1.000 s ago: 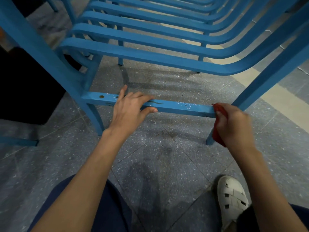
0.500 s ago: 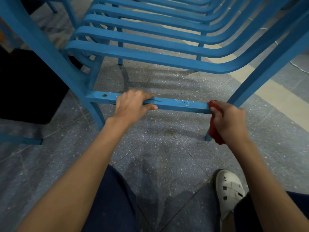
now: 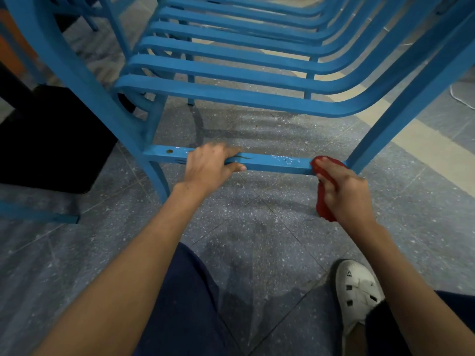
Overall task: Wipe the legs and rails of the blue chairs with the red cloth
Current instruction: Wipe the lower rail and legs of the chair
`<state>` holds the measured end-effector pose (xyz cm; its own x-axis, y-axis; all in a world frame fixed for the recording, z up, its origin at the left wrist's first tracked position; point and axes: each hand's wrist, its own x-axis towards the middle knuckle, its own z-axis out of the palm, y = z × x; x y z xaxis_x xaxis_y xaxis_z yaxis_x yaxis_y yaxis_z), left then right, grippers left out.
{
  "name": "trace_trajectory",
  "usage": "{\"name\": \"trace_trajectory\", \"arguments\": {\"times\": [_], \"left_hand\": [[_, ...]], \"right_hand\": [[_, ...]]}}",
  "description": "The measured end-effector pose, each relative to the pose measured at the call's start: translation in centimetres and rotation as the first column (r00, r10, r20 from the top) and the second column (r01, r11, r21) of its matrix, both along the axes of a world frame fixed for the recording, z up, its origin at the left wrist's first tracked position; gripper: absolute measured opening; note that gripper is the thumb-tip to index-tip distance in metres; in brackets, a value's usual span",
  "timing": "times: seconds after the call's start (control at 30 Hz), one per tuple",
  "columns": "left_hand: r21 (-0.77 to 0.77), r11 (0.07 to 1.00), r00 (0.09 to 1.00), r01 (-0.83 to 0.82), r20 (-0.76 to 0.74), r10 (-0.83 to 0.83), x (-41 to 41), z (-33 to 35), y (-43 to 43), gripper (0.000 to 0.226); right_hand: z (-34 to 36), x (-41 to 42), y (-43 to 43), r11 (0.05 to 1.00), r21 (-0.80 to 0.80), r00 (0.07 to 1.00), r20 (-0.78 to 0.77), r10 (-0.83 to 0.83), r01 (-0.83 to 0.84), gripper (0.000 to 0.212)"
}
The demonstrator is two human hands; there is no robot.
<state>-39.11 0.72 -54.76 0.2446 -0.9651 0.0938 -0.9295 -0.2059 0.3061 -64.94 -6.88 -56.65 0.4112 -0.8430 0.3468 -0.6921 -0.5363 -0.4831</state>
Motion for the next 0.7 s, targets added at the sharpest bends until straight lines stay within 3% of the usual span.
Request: {"name": "trace_trajectory", "arguments": {"times": [0.17, 0.23, 0.43, 0.6, 0.7], "left_hand": [[-0.04, 0.999, 1.0, 0.018, -0.003, -0.018, 0.2, -0.6, 0.0, 0.044], [-0.039, 0.999, 1.0, 0.021, 0.003, -0.021, 0.2, -0.7, -0.1, 0.045], [-0.042, 0.999, 1.0, 0.018, 0.001, -0.018, 0.3, -0.8, 0.1, 0.046], [-0.041, 0.999, 1.0, 0.009, -0.009, -0.01, 0.3, -0.8, 0.0, 0.048], [-0.049, 0.999, 1.0, 0.005, -0.013, -0.006, 0.3, -0.9, -0.1, 0.048]], "right_hand": [[0.7, 3.6, -0.7, 0.96, 0.106, 0.966, -0.014, -0.26, 0.26, 0.02], [0.6, 5.3, -0.4, 0.963, 0.092, 0.967, -0.033, -0.251, 0.253, 0.02], [0.7, 4.4, 1.5, 0.999, 0.049, 0.998, 0.06, -0.015, 0.012, 0.024], [1.3, 3.1, -0.5, 0.975, 0.142, 0.986, -0.024, -0.167, 0.169, 0.024], [2.0, 5.3, -1.3, 0.94, 0.182, 0.951, -0.161, -0.263, 0.29, 0.023]]}}
